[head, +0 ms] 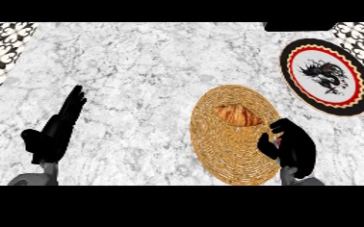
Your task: Pick the cupcake from the placemat and place it in the plate
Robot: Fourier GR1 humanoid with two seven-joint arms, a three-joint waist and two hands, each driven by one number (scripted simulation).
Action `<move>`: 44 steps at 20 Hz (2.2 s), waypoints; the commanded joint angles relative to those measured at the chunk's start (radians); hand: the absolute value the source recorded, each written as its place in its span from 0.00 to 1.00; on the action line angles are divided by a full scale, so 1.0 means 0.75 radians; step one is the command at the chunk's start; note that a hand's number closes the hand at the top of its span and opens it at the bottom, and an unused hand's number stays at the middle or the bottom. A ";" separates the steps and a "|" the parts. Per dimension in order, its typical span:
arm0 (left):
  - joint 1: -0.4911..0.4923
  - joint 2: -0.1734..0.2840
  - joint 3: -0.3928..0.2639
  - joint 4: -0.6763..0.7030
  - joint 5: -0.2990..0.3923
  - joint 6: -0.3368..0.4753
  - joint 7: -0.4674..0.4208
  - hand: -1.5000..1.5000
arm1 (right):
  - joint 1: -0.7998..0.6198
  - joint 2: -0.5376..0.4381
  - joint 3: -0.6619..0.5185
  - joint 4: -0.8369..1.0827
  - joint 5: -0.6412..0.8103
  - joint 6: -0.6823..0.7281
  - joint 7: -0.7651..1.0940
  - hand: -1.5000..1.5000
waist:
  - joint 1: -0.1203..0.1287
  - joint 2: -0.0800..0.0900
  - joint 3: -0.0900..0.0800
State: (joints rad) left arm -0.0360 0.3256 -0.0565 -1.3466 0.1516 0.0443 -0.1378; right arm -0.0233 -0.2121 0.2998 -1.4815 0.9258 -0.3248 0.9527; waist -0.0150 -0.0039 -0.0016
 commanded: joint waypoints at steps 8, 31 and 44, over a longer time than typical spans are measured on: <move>0.029 0.002 0.038 0.012 0.016 0.017 -0.010 0.50 | 0.100 -0.660 -0.308 0.056 -0.377 0.117 -0.825 1.00 | -0.063 0.002 0.020; -0.071 -0.020 0.021 0.087 -0.020 -0.057 -0.059 0.50 | -0.309 -1.205 -0.982 1.245 -0.981 0.519 -2.403 1.00 | 0.058 0.017 0.006; -0.080 -0.045 0.036 0.092 -0.061 -0.065 -0.056 0.50 | -0.800 -0.982 -0.716 1.433 -0.718 0.509 -2.307 1.00 | 0.065 0.018 0.005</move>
State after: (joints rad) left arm -0.0998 0.2940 -0.0400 -1.2963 0.1102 0.0065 -0.1473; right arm -0.5417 -1.0078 -0.2731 -0.4572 0.3472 0.0676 -0.7690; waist 0.0326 0.0083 0.0017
